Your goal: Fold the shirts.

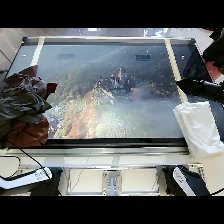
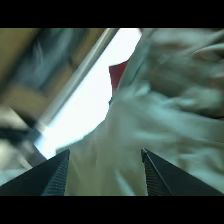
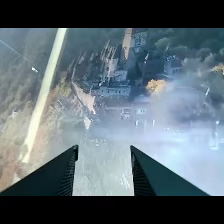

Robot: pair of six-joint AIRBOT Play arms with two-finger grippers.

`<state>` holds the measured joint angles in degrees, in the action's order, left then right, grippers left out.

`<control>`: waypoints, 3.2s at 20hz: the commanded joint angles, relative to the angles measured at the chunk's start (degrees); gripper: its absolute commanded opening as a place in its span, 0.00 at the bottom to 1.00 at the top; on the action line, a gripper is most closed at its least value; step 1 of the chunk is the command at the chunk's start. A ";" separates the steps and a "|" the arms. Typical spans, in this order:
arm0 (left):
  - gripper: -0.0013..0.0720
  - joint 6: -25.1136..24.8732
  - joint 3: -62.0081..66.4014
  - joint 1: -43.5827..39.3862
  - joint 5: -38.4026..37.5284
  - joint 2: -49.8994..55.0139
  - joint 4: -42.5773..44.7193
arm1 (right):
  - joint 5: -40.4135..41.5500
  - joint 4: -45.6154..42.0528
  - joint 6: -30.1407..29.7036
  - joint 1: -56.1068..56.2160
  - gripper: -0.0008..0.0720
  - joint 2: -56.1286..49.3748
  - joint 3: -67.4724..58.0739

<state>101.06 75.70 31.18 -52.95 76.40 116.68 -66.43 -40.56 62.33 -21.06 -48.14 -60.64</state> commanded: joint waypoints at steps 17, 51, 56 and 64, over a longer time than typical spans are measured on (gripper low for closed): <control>0.03 -18.91 0.00 15.21 1.14 8.28 -46.95 | 0.52 10.91 0.15 0.04 0.54 0.04 -0.07; 0.97 -6.71 2.03 -43.39 16.41 20.33 -48.02 | -16.26 -16.11 9.16 4.28 0.52 -12.79 9.29; 0.96 -11.50 13.40 -39.12 12.63 31.58 -63.60 | -15.56 -14.21 9.18 6.82 0.52 -13.09 10.75; 0.82 -13.46 21.44 -38.36 4.61 39.21 -64.52 | -15.72 -14.29 9.20 6.82 0.52 -13.09 10.78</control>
<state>88.71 95.70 -7.40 -46.33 113.84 53.25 -82.08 -54.39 71.50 -14.35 -61.19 -50.02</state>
